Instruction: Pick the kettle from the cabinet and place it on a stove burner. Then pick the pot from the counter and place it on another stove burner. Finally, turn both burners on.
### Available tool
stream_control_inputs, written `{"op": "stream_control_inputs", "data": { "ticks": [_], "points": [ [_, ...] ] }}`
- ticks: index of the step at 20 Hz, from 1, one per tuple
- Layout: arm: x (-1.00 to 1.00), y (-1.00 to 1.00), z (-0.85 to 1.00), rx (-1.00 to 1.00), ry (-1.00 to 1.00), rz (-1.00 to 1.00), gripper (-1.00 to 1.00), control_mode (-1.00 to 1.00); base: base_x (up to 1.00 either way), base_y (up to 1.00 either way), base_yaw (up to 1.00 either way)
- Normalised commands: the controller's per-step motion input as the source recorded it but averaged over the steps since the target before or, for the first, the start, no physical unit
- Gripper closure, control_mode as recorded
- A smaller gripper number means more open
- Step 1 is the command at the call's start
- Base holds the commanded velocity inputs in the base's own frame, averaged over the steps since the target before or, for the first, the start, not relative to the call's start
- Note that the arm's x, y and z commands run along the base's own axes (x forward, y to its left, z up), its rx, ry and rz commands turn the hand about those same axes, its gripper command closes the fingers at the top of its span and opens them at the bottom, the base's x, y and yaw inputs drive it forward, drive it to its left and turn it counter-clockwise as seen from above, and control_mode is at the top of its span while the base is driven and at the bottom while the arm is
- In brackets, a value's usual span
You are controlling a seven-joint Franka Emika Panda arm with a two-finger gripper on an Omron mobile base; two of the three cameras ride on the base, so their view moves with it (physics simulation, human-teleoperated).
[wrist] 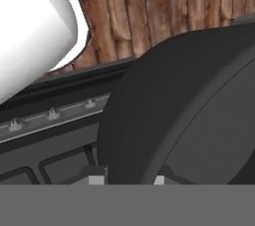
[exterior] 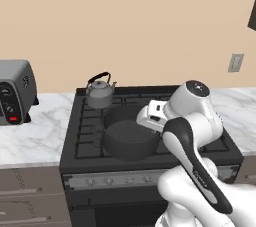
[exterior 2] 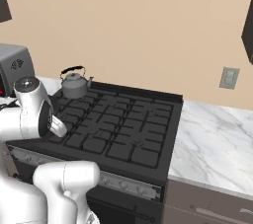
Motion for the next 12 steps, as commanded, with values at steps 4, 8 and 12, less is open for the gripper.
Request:
{"op": "stream_control_inputs", "data": {
  "ticks": [4,8,12],
  "points": [
    [0.51,0.21,0.00,0.00,0.00,0.00,1.00,-1.00,0.00,0.00,0.00],
    [0.44,0.23,0.00,0.00,0.00,0.01,1.00,-1.00,0.00,0.00,0.00],
    [0.36,0.19,-0.02,0.00,0.00,0.01,1.00,-1.00,0.00,0.00,0.00]
  ]
}}
